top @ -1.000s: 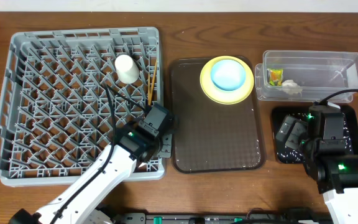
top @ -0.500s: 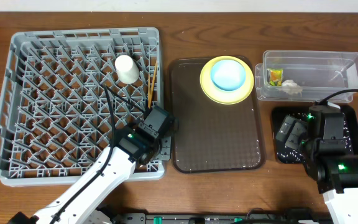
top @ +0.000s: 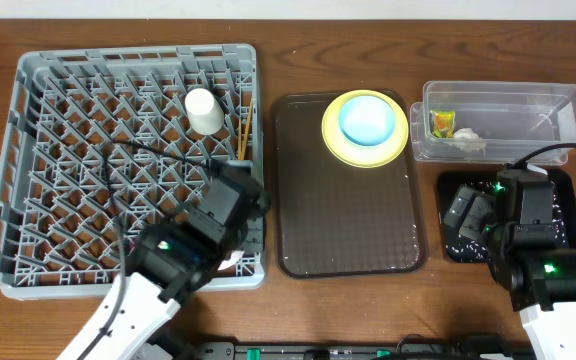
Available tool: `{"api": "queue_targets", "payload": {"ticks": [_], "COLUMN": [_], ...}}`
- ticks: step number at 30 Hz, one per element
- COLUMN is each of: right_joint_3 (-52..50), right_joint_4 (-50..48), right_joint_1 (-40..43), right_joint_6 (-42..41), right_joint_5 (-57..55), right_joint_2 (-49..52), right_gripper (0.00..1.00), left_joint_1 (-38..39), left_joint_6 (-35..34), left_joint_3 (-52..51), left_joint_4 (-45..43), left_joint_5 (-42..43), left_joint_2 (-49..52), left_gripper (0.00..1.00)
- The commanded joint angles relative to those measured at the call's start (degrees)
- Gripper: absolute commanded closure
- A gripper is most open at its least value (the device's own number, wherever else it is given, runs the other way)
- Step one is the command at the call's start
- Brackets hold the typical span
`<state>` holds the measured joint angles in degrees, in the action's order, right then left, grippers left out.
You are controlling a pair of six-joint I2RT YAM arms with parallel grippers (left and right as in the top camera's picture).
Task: Sort waste into correct bins and load items into the dishwasher rack
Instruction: 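Swing the left gripper right over the brown tray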
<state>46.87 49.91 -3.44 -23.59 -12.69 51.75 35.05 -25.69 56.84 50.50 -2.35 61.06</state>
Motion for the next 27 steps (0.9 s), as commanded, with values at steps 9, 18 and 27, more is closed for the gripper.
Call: {"api": "queue_targets", "payload": {"ticks": [9, 18, 27], "right_joint_3": [0.3, 0.3, 0.3], "right_joint_4": [0.0, 0.0, 0.0], "right_joint_1": [0.3, 0.3, 0.3], "right_joint_6": [0.5, 0.5, 0.5], "right_joint_5": [-0.8, -0.8, -0.8], "right_joint_2": [0.0, 0.0, 0.0], "right_gripper": [0.01, 0.01, 0.01], "left_joint_1": [2.8, 14.7, 17.8], "left_joint_6": [2.4, -5.6, -8.9], "left_joint_3": [16.4, 6.4, 4.9], "left_joint_4": [10.1, 2.1, 1.5], "left_joint_5": [6.7, 0.8, -5.6], "left_joint_2": [15.0, 27.6, 34.8], "left_gripper": [0.92, 0.94, 0.94]}}
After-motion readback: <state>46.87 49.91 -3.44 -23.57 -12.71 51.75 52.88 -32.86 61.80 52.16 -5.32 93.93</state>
